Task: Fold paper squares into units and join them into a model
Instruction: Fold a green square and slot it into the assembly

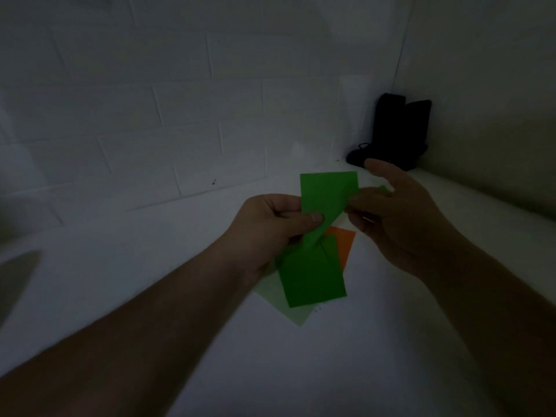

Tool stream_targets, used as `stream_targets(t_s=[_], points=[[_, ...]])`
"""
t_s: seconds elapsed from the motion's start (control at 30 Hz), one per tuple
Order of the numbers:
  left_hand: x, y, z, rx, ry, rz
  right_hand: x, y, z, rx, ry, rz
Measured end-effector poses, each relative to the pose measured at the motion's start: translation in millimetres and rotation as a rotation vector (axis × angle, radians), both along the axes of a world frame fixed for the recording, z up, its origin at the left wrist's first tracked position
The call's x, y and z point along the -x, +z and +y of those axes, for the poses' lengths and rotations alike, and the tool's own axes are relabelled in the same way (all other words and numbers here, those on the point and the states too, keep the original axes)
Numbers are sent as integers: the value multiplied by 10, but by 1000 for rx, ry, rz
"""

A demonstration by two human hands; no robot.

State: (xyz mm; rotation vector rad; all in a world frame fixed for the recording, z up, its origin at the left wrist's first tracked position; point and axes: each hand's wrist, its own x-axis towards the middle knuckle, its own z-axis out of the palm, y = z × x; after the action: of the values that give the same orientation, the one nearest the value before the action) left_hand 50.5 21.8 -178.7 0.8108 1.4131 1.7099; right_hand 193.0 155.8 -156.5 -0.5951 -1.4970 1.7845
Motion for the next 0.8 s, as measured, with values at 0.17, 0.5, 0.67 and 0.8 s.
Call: stream_targets(t_s=[0.17, 0.5, 0.67, 0.8], points=[[17, 0, 4, 22, 12, 19, -15, 17, 19, 6, 4, 3], [72, 72, -9, -37, 210, 336, -30, 38, -84, -190, 32, -29], [167, 8, -13, 12, 305, 537, -4, -19, -174, -445, -35, -168], [135, 28, -32, -1, 314, 572, -9, -17, -164, -546, -148, -143]])
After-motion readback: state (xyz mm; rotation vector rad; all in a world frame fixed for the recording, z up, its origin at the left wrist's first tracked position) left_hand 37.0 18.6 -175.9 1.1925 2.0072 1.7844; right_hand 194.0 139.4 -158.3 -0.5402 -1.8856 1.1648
